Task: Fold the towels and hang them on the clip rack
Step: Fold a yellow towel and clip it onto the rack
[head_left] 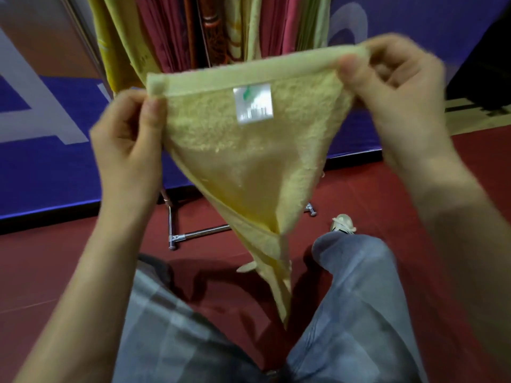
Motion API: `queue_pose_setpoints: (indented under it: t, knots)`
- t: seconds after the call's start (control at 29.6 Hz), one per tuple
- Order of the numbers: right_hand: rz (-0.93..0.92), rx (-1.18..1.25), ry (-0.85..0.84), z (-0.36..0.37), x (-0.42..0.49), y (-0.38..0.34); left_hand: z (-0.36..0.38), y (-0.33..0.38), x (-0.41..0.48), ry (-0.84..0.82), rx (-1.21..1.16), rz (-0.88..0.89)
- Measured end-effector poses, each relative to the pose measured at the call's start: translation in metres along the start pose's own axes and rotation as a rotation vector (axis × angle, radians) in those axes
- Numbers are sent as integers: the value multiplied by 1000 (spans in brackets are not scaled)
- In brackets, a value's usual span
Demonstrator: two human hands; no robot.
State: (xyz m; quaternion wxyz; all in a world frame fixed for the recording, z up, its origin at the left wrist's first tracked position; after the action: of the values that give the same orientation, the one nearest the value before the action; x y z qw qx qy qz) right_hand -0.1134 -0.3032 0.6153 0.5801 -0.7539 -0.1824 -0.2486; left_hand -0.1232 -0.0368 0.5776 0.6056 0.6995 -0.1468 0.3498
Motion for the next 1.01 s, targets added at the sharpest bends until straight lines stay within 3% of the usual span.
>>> queue_pose_setpoints:
  t: [0.14, 0.27, 0.68, 1.01]
  knots:
    - [82, -200, -67, 12, -1, 29, 2, -29, -13, -21, 55, -114]
    - [220, -216, -110, 9, -17, 74, 18, -55, -46, -109, 59, -229]
    - [181, -148, -57, -2, -13, 48, 14, -24, -32, -94, 59, -133]
    - [414, -69, -203, 20, -42, 91, 10, -44, -60, -95, 62, -237]
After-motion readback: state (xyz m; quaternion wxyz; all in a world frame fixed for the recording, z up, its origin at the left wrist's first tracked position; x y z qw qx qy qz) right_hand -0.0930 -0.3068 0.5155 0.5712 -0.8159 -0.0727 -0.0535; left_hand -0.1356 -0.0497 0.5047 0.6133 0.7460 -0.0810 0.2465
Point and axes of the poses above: each hand's wrist, its own x-axis towards the middle knuckle, its own z-axis out of the palm, y = z × x, the point moved 10 cm from there along x, towards the middle knuckle, and after that the axes turned 10 degrees about -x, right-handed, at the moved point
